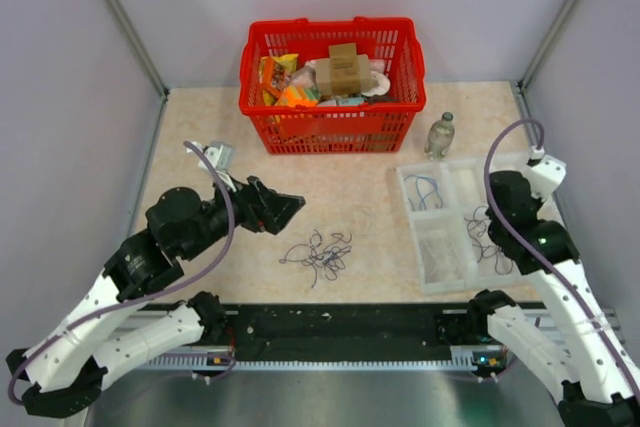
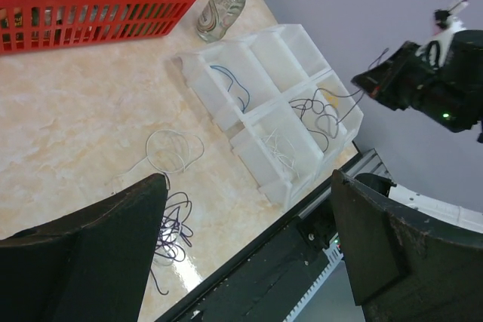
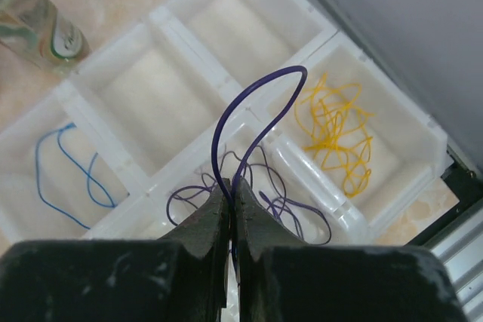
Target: Untangle the cables
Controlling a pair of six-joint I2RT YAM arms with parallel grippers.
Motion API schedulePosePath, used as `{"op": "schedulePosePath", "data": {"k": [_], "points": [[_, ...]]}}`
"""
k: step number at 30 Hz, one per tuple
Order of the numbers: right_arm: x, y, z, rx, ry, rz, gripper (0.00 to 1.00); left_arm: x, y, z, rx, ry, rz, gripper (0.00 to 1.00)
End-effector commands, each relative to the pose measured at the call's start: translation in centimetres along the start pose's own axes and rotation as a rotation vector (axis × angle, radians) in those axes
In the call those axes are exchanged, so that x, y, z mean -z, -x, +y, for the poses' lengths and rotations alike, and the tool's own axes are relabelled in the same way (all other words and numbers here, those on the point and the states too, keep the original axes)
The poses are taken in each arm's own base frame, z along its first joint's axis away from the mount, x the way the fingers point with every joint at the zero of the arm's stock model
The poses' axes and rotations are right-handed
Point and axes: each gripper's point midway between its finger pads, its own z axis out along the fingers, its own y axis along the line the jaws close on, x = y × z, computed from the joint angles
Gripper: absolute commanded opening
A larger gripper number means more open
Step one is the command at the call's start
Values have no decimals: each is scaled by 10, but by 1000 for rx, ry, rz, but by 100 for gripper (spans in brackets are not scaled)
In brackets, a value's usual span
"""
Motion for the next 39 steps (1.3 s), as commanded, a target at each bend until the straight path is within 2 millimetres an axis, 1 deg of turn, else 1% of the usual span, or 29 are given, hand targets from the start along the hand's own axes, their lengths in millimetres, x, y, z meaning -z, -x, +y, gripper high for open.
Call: {"op": "schedulePosePath", "data": {"k": [1,3,7,9,11,13,14,16,17,20,24,26,29,30,32,35,36,37,39], "points": [[-17,-29,7,-76,-8,51,0,5,9,-9,32,-48,-49,93],[-23,-46,6,-105,5,93,0,8,7,-5,38,-35,-51,93],[-24,-54,7,-201,22,124,0,9,7,-5,46,-39,-55,93],[-30,-72,6,-292,11,210,0,8,6,-7,49,-48,-51,93],[-36,-98,2,-369,-27,309,0,7,5,-7,49,-48,-47,93],[-40,-118,-3,-385,-81,378,0,7,5,-7,51,-49,-50,93],[-41,-123,-9,-376,-123,389,0,8,5,-7,54,-50,-49,93],[-41,-128,-17,-354,-173,405,0,10,5,-6,52,-49,-52,93],[-41,-129,-16,-350,-170,410,0,11,4,-4,52,-42,-53,93],[-45,-131,-10,-331,-138,417,0,12,3,1,49,-25,-56,93],[-57,-141,-4,-300,-139,452,0,10,2,-3,55,-40,-53,92],[-63,-142,5,-286,-112,467,0,7,0,-3,61,-44,-48,92],[-67,-143,7,-267,-122,491,0,6,-3,-1,63,-47,-47,91],[-67,-144,8,-262,-121,498,4,5,-5,1,61,-41,-44,91],[-65,-144,8,-255,-121,512,26,2,-10,7,51,-19,-35,91],[-55,-135,6,-257,-116,511,51,-6,-22,23,20,52,0,91],[-51,-129,5,-254,-108,498,63,-8,-26,28,11,72,12,91],[-47,-122,4,-255,-97,477,79,-11,-31,33,-1,88,28,91],[-37,-106,-3,-255,-95,431,83,-17,-41,40,-14,109,61,92]]}}
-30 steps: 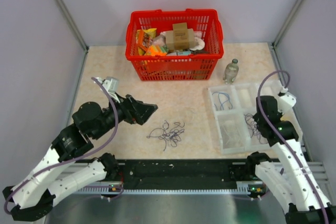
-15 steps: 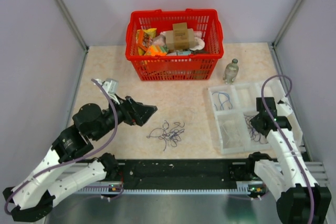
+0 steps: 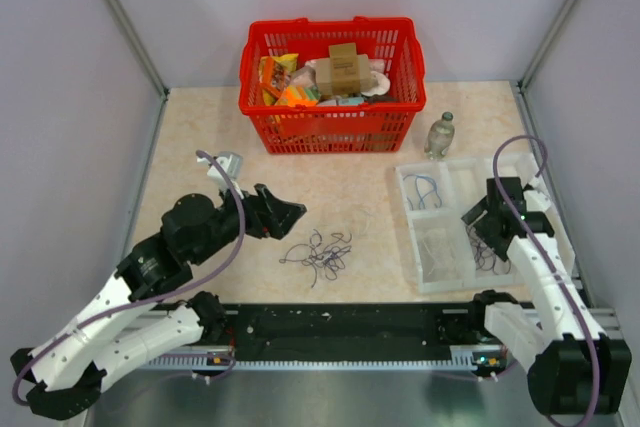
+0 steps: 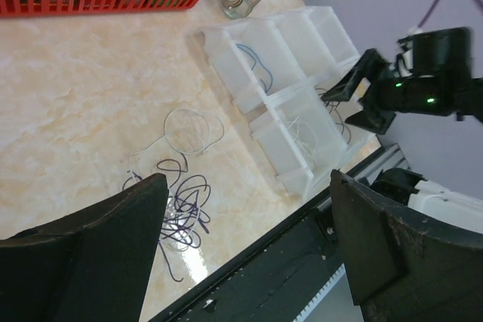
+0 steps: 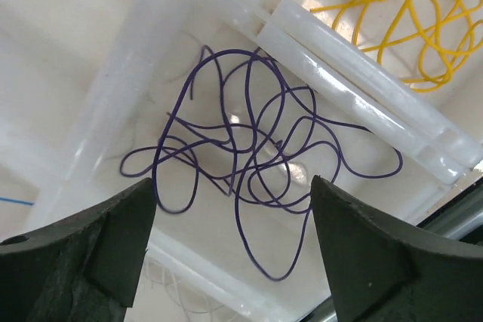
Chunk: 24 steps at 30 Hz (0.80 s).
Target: Untangle the cables
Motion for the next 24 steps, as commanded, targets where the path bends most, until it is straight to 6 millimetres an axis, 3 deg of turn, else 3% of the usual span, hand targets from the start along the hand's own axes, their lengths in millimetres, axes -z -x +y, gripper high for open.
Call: {"op": "schedulePosePath", "data": {"k": [1,2,7,9,11,13,15,17,20,24], "points": [[44,32,3,-11,79,-110,84,-20,-20,20,-53,68,60,92],[52,34,5,5,101,-121,99,-25,-26,21,-59,68,81,92],[93,46,6,125,128,-199,99,-52,-62,25,-94,61,244,90],[115,50,23,199,212,-236,99,-60,-78,24,-98,40,318,88],[136,44,54,314,327,-259,99,-70,-94,29,-104,45,375,83],[147,10,100,535,483,-195,94,-77,-108,36,-112,54,419,79],[157,-37,139,711,626,-100,92,-81,-121,41,-120,65,472,73],[171,-93,166,865,808,24,81,-85,-130,48,-117,93,507,64],[187,-154,187,899,1039,173,71,-88,-145,52,-104,84,540,55],[199,-196,193,810,1259,336,51,-92,-162,57,-88,55,551,54]]}}
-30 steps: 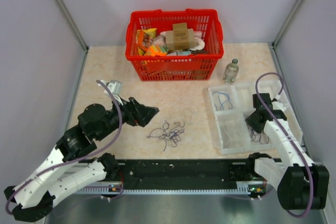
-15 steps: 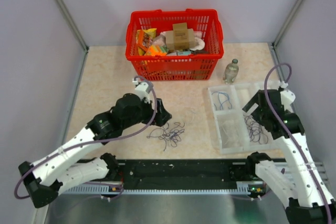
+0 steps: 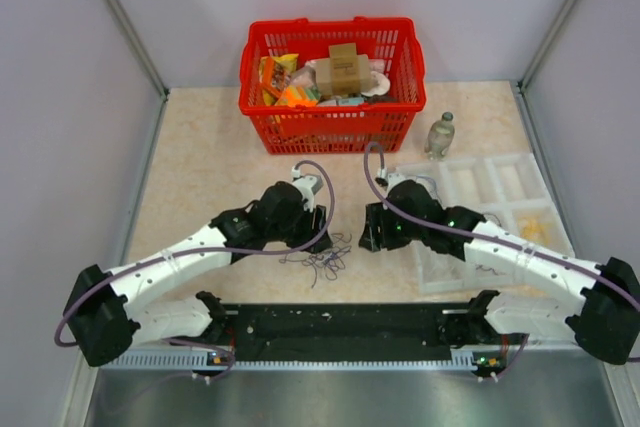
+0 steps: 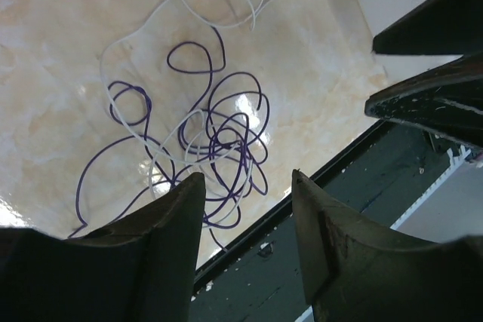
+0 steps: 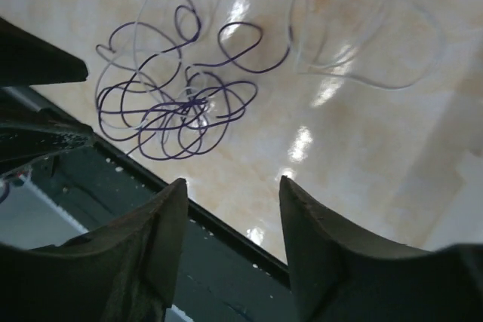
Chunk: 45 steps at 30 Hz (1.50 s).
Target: Untangle the cables
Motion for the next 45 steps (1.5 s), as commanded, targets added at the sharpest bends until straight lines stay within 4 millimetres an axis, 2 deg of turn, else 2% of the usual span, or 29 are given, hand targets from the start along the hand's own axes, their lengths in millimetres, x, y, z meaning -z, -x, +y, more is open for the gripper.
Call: {"op": "schedulePosePath", "data": {"k": [1,3,4,9,12,17,23,28,29,30,35,42,45], "points": [[-2,5,69,-36,413,-69,46,-13,-2,-7,-11,-68,-14,53],[-6,-5,71,-57,465,-64,40,-19,-6,-6,-19,-72,5,53],[-7,-2,78,-51,515,-93,39,-22,-6,-6,-28,-76,13,52],[-19,-19,74,-88,527,-47,39,-28,-16,-3,-43,-76,62,46],[-21,-19,73,-89,524,-46,39,-29,-20,-2,-39,-75,71,46],[-21,-17,75,-79,521,-49,39,-31,-27,3,-39,-66,83,31],[-24,-15,74,-76,512,-44,40,-31,-28,4,-36,-64,83,32],[-25,-16,72,-78,497,-41,40,-29,-26,0,-39,-84,79,16],[-25,-18,72,-78,499,-35,40,-27,-23,-2,-43,-86,70,11],[-26,-18,72,-78,500,-31,40,-24,-19,-3,-44,-85,52,1],[-23,-18,81,-57,550,-26,40,0,6,-18,-60,-124,-47,0],[-14,-9,90,-28,591,-46,50,41,43,-31,-34,-118,-195,0],[-15,-6,80,-20,520,-56,59,76,72,-41,-17,-123,-331,0]]}}
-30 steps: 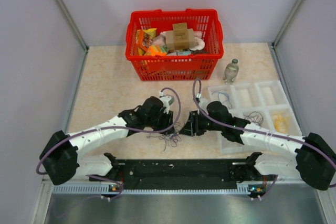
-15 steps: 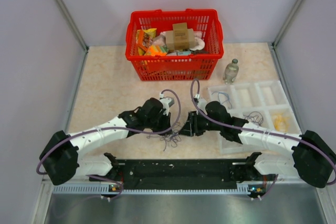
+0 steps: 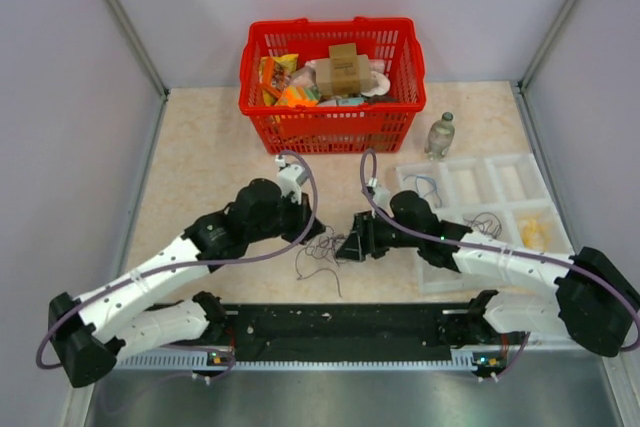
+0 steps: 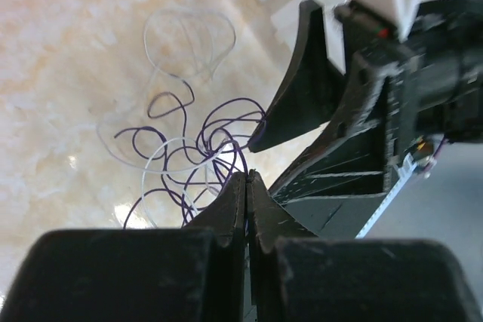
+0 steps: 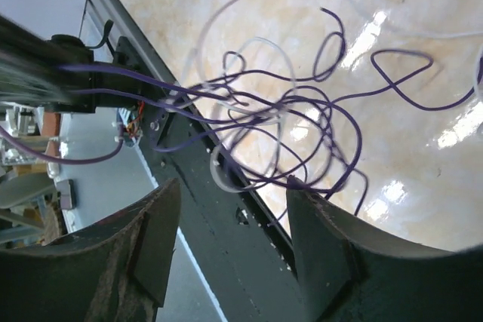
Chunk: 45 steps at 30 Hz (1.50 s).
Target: Untangle the cables
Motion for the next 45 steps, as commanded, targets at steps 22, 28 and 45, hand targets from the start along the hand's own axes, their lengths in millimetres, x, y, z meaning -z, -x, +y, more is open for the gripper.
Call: {"op": "schedulePosePath", "data": {"k": [22,28,45], "points": [[78,194,85,6,95,-273,73,153,143,-69,-167,-81,-549,0],[45,173,90,30,4,-18,78,140,129,-84,-254,-185,-481,0],[2,95,121,177,269,298,80,104,104,-98,-343,-313,-337,0]]}}
